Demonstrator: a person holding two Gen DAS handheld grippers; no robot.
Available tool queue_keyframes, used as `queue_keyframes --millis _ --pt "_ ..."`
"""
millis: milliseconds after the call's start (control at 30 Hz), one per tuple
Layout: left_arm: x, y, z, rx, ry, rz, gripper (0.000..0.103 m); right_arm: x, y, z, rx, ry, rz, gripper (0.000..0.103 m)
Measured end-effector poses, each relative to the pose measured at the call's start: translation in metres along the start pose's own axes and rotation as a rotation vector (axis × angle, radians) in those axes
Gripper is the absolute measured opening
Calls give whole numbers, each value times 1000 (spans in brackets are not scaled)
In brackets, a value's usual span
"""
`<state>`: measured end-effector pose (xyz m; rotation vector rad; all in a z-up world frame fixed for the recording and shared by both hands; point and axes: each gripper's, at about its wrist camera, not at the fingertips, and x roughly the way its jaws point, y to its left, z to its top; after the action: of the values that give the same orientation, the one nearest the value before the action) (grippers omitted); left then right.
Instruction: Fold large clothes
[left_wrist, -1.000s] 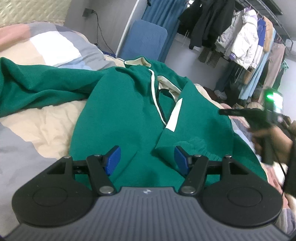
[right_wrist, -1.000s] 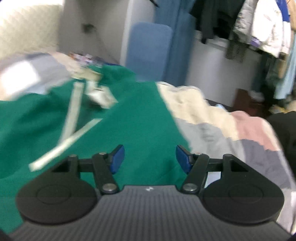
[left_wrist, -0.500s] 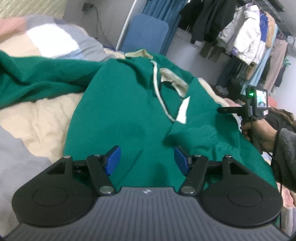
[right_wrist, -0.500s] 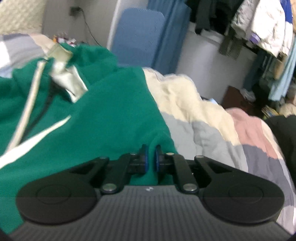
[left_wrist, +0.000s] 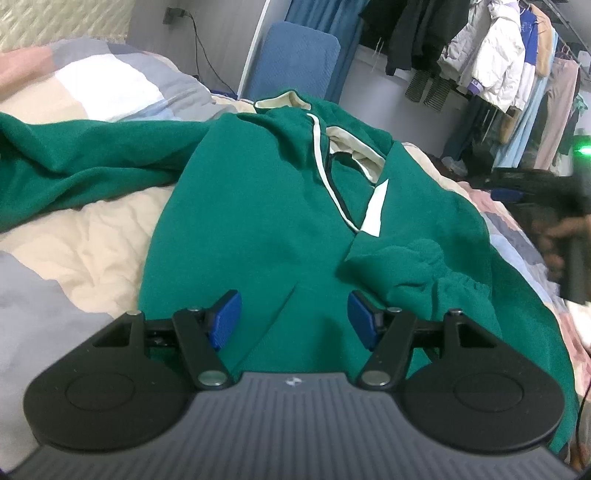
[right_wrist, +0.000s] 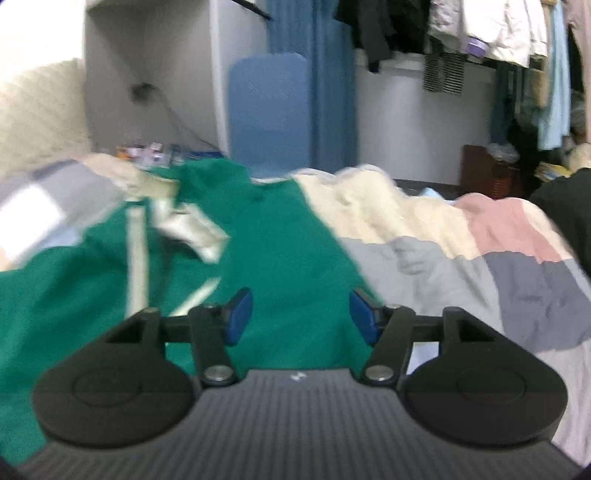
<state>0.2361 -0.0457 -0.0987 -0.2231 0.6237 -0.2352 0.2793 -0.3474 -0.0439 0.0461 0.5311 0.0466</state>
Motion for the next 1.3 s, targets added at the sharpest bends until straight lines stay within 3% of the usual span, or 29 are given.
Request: queue_keyframes --millis 200,300,400,533,600,700,833,967,1033,1100,1200,1300 --pt "-17 -6 -1 30 -22 -2 69 -72 51 -44 138 73 179 59" --pt "-17 -7 0 54 -32 20 69 -89 75 -62 179 117 205 59" --pt "-18 -4 -2 37 -14 5 69 -88 91 -70 169 157 168 60" --pt "-4 0 -7 60 36 39 69 -86 104 -76 105 125 132 59" --pt "4 4 -10 55 67 42 69 -80 92 -80 133 115 106 65" --pt "7 6 -11 51 81 41 69 -60 76 -88 221 164 171 66" --pt "4 6 -11 46 75 39 69 -38 81 -95 157 202 147 66" --pt "1 9 -8 18 61 27 69 -32 92 -98 79 220 121 61" --pt "-2 12 -5 -10 48 18 69 -35 94 -97 68 241 143 51" --pt "-6 16 -2 -40 36 10 69 -41 92 -95 90 251 197 25" --pt "-10 22 1 -82 18 -3 69 -53 98 -91 124 259 308 23" --pt "-11 25 2 -98 12 0 69 -71 117 -90 51 239 365 23"
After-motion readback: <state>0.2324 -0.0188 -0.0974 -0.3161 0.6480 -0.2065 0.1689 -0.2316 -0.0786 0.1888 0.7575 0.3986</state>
